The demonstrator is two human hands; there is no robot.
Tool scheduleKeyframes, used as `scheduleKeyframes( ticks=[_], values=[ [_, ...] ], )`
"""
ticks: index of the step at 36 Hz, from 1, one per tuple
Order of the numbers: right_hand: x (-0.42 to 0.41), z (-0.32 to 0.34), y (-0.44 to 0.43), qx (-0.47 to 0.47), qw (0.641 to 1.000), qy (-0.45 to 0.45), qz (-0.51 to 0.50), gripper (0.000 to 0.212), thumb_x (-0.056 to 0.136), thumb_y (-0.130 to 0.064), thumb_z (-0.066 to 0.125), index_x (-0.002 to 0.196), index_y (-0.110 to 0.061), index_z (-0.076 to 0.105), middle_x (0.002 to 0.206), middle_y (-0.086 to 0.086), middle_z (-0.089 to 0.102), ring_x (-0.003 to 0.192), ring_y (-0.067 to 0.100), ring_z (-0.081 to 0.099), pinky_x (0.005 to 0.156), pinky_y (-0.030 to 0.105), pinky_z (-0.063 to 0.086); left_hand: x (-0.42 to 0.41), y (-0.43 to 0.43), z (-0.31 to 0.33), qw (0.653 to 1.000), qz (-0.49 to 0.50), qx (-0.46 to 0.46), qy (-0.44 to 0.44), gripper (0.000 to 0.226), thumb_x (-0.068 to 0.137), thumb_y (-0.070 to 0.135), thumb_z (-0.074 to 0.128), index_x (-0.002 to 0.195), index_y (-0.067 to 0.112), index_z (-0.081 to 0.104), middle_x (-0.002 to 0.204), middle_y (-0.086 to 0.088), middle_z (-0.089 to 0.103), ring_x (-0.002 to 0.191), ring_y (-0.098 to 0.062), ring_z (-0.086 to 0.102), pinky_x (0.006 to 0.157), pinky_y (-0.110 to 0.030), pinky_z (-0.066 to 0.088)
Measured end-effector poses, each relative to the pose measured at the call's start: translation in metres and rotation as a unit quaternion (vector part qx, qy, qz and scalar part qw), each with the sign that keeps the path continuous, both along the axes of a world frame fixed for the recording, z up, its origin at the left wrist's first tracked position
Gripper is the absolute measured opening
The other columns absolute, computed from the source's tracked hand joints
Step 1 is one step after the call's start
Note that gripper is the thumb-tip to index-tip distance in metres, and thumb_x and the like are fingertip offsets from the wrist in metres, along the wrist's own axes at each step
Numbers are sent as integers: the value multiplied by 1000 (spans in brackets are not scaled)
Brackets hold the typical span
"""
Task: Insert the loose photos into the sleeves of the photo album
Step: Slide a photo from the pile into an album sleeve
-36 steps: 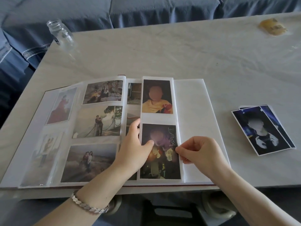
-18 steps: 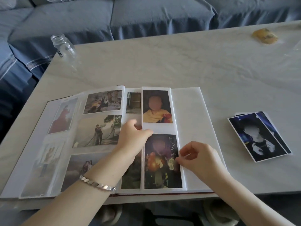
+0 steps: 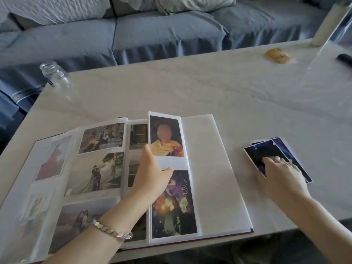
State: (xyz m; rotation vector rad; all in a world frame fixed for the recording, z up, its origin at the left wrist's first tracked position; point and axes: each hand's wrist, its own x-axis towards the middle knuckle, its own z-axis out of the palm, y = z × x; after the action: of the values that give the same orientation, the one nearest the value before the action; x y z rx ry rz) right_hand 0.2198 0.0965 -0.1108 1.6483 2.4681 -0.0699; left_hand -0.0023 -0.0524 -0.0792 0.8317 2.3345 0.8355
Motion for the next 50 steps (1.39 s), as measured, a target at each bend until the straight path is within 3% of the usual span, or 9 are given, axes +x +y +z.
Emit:
scheduleKeyframes(
  ticks=[5,9,13,18,26,37,40,44,50],
  values=[
    [3,3,0,40,998,34,24,18,93,-13,46,99,-1,58,101,14,63,99,31,58,84,36,39,-2,-1,-2,999,23,21,-20,82,85,13,67,147,17,13,149,-2,31,135,-20,34,101,-29,36],
    [1,14,-1,143,978,139,61,29,53,22,70,74,5,59,65,16,61,64,34,63,60,37,50,-7,-4,-5,996,34,71,-32,78,81,9,71,144,19,25,145,0,37,132,-18,36,101,-24,31],
    [-15,24,-5,242,922,278,116,29,81,-4,47,98,7,67,87,21,71,82,39,68,69,47,55,-20,-16,3,989,64,123,-45,79,78,5,74,141,26,33,139,-2,46,129,-20,43,107,-35,36],
    [-53,36,-21,227,875,376,206,41,84,-13,35,98,5,68,85,16,71,90,20,57,76,27,38,-66,-48,21,987,103,122,-29,76,75,0,75,138,25,40,120,-1,59,104,-15,57,76,-10,44],
    [-111,34,-57,162,853,414,272,38,85,-17,38,98,-2,71,84,6,72,87,15,54,72,19,35,-144,-116,29,976,179,-14,124,49,82,7,60,128,19,46,110,-5,59,93,-21,56,77,-33,46],
    [-143,29,-89,104,847,421,309,37,85,-19,39,100,-6,71,76,0,70,88,16,49,63,10,29,-171,-148,-1,938,246,-187,158,56,83,22,54,135,10,37,139,-23,36,126,-41,32,105,-48,31],
    [-145,31,-94,86,840,449,292,34,87,-16,42,103,-4,70,85,1,72,91,13,53,64,7,34,-140,-129,6,959,162,-24,229,48,88,12,61,131,1,44,140,-21,37,136,-32,23,111,-41,19],
    [-150,35,-98,61,823,499,266,29,84,-5,52,107,-1,69,104,3,70,106,6,54,83,-4,34,-85,-90,29,979,80,184,-27,44,90,29,59,131,16,49,132,8,51,121,1,45,100,-13,29],
    [-147,38,-100,-30,807,527,264,33,89,-17,51,119,-14,64,121,-5,63,109,-1,57,86,3,42,-27,-36,38,913,-32,239,-328,55,78,46,56,120,11,54,112,-4,66,109,-9,61,101,-35,46]
  ],
)
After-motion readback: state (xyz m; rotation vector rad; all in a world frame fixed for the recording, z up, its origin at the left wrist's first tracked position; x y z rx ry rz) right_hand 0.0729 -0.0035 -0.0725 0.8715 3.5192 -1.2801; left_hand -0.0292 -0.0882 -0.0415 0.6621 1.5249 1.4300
